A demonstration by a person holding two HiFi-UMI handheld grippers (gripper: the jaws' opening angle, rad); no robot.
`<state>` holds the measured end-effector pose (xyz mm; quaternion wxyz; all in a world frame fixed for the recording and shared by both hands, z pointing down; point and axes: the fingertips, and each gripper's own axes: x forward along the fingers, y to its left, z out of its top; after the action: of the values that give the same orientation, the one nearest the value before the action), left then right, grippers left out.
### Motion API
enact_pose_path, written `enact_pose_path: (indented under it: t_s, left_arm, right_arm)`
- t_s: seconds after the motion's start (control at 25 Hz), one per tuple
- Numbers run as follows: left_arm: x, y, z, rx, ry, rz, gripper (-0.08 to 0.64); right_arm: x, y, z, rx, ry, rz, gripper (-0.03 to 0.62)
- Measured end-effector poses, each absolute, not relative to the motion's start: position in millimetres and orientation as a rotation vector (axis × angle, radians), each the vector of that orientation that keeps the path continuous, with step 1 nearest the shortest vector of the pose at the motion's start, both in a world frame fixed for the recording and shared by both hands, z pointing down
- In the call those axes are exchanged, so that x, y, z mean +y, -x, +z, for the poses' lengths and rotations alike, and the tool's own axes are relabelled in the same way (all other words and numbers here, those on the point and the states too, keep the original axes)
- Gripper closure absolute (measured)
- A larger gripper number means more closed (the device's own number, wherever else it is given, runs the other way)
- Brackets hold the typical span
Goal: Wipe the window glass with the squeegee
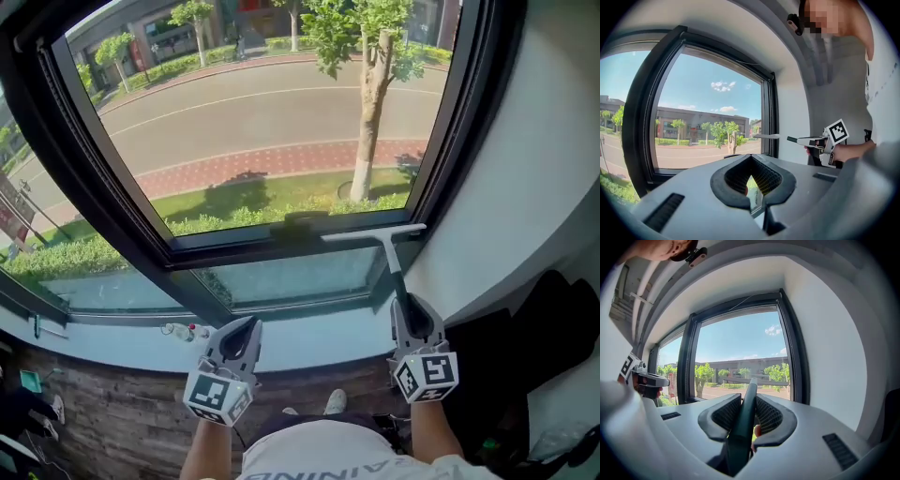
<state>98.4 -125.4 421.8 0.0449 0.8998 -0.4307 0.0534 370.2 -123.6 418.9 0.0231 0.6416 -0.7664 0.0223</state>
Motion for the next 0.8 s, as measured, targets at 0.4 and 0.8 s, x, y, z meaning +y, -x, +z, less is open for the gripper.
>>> enact_pose_path:
  t_s: [0.4,0.8]
  left_arm:
    - [-165,-123,431,-1.325,-2.709,0.100,0.545]
    - [-180,-105,425,-1.263,-2.776,0.132,0.546]
  right_arm:
    - [-193,-392,366,-2.487,-1.995,-0.068,0.492]
    - [-275,-376,170,-2.613,-2.100,-0.432,0.492]
